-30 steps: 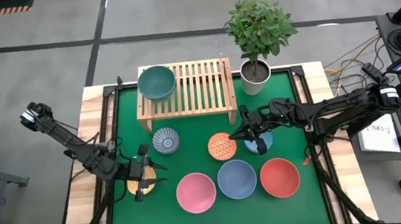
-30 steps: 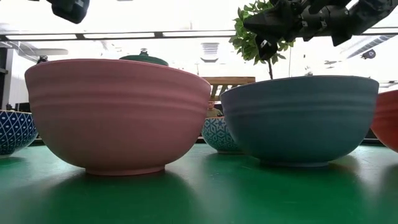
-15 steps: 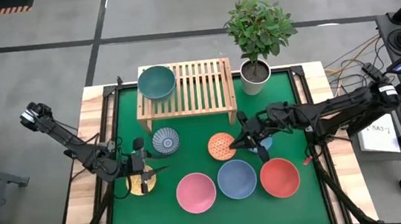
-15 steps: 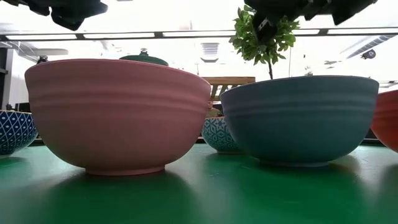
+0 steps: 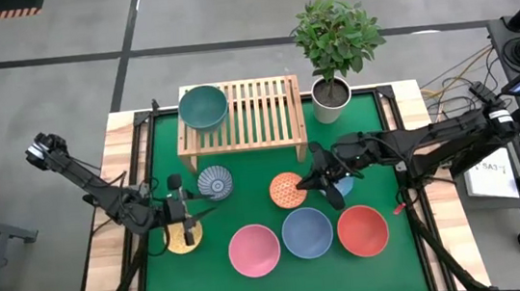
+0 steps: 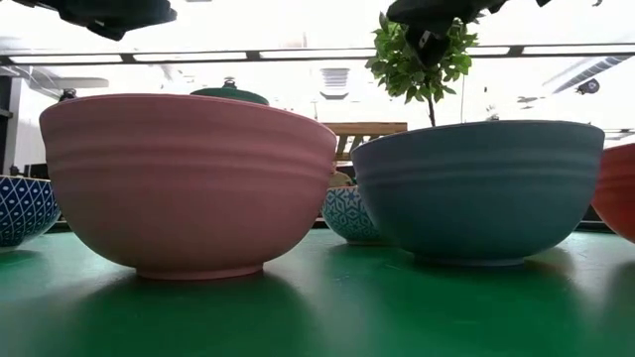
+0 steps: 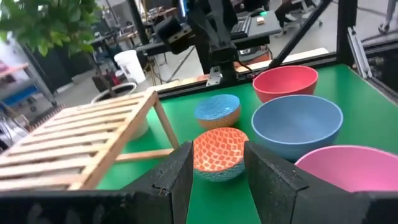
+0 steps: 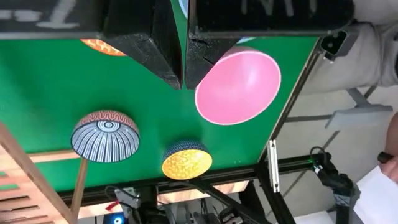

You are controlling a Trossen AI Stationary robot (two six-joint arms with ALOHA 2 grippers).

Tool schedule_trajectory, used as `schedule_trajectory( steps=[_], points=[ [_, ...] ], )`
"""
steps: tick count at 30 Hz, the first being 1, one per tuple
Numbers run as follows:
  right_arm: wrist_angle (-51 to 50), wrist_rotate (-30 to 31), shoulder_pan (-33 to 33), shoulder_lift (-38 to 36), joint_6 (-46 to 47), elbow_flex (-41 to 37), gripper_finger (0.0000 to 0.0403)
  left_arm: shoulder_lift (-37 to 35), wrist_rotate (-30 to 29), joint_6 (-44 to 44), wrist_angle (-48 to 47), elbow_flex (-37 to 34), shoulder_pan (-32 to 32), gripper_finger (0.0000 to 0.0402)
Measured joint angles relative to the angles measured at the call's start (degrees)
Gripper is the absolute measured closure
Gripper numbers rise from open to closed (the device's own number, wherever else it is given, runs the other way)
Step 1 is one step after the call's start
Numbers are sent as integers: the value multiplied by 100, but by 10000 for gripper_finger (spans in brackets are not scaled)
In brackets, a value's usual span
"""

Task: Place and stack bowls onto a shelf
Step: Put the small orange bowl on the shelf

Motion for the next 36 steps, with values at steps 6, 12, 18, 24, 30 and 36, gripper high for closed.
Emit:
schedule_trajectory(
  steps=[6,12,18,24,30,36],
  points=[
    [-272,-2,0,197,10,319,394,-295,117,777,-97,6,10,277],
    [-725,0,0,554,190,841,394,-1000,45,701,-789,-80,236,277],
    [-1771,-1,0,1023,525,1511,394,-1570,687,583,-795,-400,254,277],
    [-2875,-7,0,1547,996,2124,394,-1837,626,554,-774,-447,254,277],
    [-3849,-80,0,1965,1482,2475,394,-1885,614,554,-730,-442,254,277],
    [-4045,-107,0,2236,1538,2666,394,-1870,599,538,-730,-441,254,277]
  ],
)
